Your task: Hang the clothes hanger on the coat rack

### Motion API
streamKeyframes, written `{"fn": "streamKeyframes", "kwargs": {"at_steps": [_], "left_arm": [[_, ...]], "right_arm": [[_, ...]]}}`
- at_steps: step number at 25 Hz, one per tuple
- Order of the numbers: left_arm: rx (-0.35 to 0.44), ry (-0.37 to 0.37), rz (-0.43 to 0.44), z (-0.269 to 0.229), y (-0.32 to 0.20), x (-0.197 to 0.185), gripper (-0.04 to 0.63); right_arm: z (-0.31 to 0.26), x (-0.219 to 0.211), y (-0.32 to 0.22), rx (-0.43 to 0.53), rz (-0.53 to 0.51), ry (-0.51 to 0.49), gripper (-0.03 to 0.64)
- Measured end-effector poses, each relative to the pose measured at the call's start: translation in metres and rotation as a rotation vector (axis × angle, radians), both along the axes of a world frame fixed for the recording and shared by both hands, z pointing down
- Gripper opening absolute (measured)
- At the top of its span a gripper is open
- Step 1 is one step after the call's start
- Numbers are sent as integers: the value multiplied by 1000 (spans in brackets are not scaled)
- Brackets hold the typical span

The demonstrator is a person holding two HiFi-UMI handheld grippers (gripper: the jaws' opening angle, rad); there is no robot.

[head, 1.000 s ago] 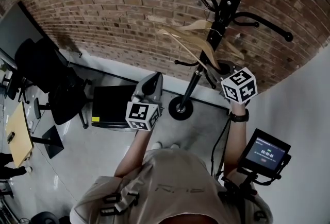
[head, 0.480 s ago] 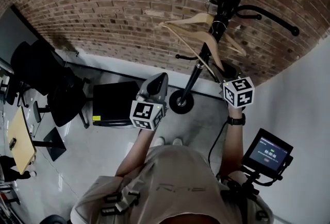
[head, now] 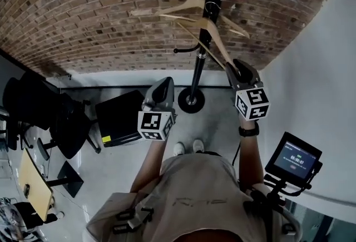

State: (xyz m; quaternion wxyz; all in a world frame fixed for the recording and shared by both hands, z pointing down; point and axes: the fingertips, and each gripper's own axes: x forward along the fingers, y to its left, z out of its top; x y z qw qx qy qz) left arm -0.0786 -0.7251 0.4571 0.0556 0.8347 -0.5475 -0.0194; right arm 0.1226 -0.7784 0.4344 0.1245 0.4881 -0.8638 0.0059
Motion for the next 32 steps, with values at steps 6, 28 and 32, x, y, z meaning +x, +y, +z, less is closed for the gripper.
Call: {"fn": "streamKeyframes", "kwargs": {"at_steps": [6,28,32], "left_arm": [[-7,28,108,5,19,25,0],[111,-63,136,-26,198,77,0],[54,-59,130,-8,279,120,2]], "right_arm": [[-7,6,54,51,87,-6,74],[9,21,249,72,86,-96,6],[31,46,336,40,63,-114,6]]}}
